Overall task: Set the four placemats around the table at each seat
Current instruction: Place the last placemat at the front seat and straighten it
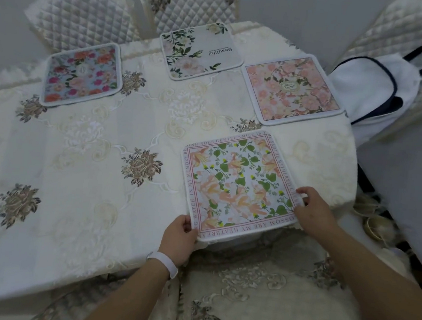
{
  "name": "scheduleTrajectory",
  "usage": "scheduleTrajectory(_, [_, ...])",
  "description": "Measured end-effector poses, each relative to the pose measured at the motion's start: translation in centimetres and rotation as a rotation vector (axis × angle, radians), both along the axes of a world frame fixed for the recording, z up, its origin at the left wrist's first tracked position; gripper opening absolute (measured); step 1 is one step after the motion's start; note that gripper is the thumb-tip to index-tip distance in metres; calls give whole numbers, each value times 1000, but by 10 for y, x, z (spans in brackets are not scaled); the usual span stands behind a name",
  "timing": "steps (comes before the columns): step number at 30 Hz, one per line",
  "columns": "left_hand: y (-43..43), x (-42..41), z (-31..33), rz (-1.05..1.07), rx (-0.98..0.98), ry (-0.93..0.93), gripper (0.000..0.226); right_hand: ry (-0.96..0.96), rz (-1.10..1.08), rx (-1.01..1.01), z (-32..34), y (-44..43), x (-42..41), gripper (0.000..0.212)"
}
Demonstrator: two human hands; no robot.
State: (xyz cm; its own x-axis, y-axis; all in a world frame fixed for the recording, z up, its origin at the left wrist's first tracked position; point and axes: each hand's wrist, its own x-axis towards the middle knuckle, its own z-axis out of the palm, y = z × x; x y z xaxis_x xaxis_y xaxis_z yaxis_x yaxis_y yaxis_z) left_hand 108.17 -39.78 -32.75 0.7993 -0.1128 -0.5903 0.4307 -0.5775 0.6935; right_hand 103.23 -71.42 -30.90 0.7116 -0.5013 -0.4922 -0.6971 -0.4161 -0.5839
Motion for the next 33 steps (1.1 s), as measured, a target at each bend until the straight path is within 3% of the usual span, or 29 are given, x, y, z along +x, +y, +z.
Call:
scheduleTrajectory(6, [0,-9,-1,-141,174,-116,12,2,63,-95,-8,-4,-9,39])
scheduleTrajectory(10, [12,-11,-7,-369,442,-406,42,32,249,-346,-15,-5,-13,51])
scheduleTrajectory(14, [18,-15,-21,-531,566,-552,75,138,531,-407,-13,-7,-16,70])
scheduleTrajectory(19, [17,-14,-30,-619,577,-499,86,167,631,-408,-12,-13,-19,83])
scheduleTrajectory(25, [10,-8,-29,-608,471,-501,82,142,640,-418,-14,-21,-21,82])
scheduleTrajectory(33, [8,-3,-32,-626,474,-518,85,122,653,-408,-21,-30,-23,80])
